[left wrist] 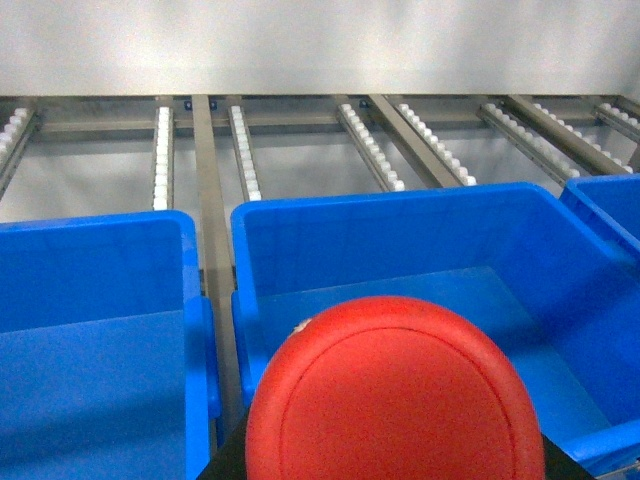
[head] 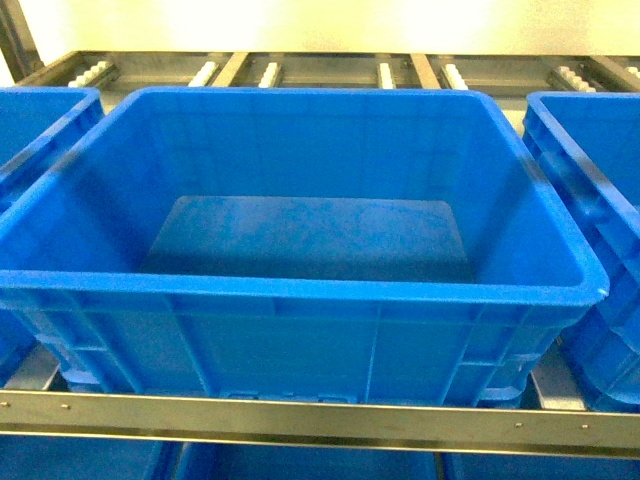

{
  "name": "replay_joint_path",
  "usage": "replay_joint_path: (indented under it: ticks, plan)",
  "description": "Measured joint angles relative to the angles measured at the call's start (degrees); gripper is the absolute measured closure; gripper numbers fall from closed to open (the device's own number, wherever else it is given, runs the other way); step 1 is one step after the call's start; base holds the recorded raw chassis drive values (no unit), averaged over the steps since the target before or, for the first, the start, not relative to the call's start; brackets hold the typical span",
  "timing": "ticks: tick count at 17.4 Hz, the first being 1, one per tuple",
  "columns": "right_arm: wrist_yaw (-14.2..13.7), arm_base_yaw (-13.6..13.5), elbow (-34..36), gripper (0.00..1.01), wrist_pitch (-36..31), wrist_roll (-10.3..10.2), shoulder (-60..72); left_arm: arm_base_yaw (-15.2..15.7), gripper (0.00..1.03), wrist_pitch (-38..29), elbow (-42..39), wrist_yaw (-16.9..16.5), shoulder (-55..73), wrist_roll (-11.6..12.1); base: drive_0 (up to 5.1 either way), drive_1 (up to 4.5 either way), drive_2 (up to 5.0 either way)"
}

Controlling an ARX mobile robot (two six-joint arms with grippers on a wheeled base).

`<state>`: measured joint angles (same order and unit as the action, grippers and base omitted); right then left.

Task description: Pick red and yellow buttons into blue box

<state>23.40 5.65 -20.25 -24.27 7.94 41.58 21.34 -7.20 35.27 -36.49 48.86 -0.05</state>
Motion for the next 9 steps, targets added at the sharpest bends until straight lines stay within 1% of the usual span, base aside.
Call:
replay_joint_path:
  ticks: [2, 3, 4, 8, 9]
  plan:
    - [0.0, 0.0, 0.0, 0.66, 0.0, 0.0, 0.2, -0.1, 0.79, 0.1, 0.0, 0.0, 0.1, 0.0, 0.2, 0.16, 0.2]
    - [0.0, 0.0, 0.0, 0.66, -0.1, 0.0, 0.2, -0.1, 0.79, 0.0, 0.0, 0.0, 0.1, 0.0, 0.3, 1.41, -0.9]
    - [0.0, 0.0, 0.0, 0.66, -0.2, 0.0, 0.2, -0.1, 0.79, 0.0, 0.0, 0.0, 0.0, 0.0, -2.9, 3.67, -0.4]
    - [0.0, 0.0, 0.0, 0.66, -0.2, 0.0, -0.1, -0.1, 0.79, 0.1, 0.0, 0.0, -0.2, 0.0, -3.6, 4.85, -0.8]
    - [0.0, 0.0, 0.0, 0.66, -0.1, 0.0, -0.1, -0.1, 0.79, 0.0, 0.0, 0.0, -0.2, 0.0, 0.2, 2.72, -2.3]
